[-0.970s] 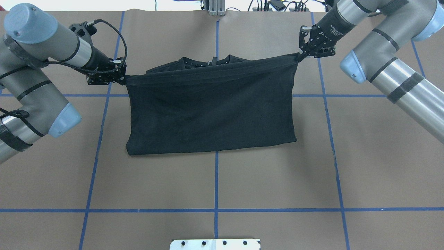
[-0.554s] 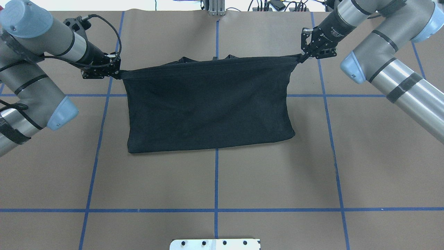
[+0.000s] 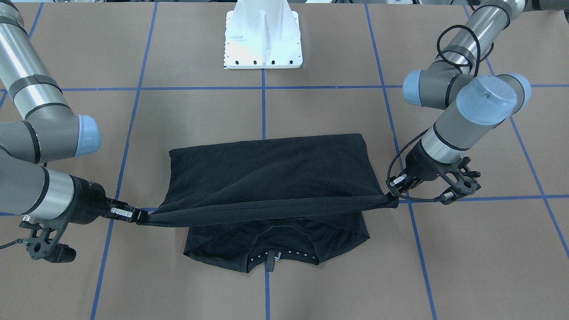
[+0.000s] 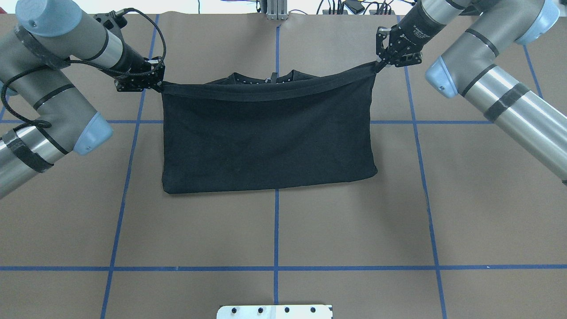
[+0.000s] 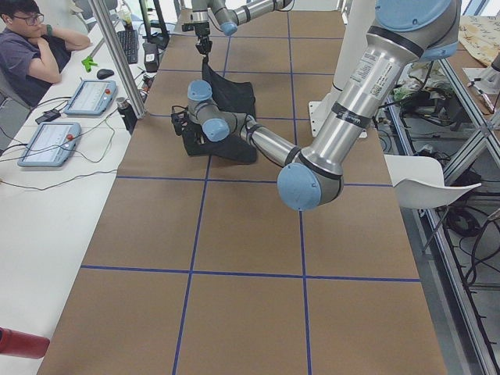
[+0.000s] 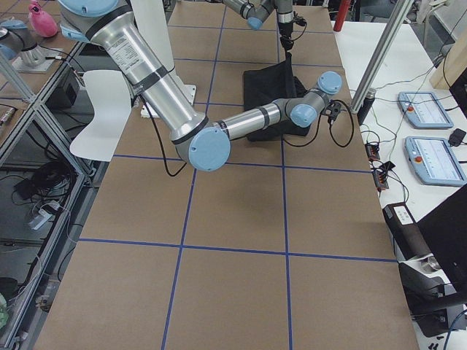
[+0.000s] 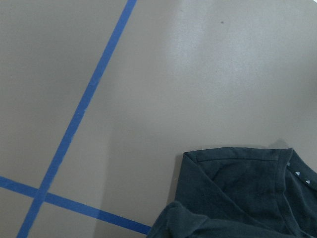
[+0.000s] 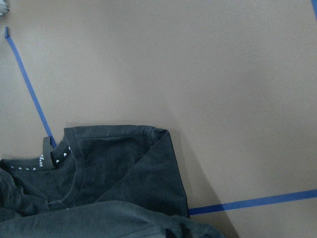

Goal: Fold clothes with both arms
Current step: 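Lay the held hem over the collar edge with both grippers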

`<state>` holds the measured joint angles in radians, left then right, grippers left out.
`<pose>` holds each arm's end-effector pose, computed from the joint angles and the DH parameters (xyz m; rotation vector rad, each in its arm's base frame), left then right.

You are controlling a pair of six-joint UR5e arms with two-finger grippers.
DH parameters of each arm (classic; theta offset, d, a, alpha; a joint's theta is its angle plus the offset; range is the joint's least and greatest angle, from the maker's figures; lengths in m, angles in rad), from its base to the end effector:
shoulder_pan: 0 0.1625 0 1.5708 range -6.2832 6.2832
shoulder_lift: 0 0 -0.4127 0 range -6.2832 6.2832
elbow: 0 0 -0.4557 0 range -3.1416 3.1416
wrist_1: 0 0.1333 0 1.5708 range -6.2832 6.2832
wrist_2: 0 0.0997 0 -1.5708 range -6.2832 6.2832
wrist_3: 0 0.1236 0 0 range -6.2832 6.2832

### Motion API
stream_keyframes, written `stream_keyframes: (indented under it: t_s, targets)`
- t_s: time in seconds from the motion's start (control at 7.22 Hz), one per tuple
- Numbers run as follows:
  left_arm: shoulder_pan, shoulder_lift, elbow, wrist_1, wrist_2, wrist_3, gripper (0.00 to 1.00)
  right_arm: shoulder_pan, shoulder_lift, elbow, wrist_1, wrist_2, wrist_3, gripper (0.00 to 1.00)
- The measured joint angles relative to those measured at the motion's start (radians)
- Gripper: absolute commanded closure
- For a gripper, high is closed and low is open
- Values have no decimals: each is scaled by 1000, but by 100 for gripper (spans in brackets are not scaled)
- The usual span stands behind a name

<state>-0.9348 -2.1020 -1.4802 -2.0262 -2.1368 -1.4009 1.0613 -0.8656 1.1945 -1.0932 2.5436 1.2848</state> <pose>0.4005 -0.6552 0.3113 0.0084 1.0247 -0.4443 -0.3718 -0.7293 0.3058 -0.2545 -1.1476 0.2927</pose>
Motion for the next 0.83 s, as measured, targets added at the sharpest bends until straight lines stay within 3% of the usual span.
stream_keyframes:
  t_s: [0.83]
  targets:
    - [-15,-8,40,-1,1,9,100,-4,50,-79,0,-61,1,100]
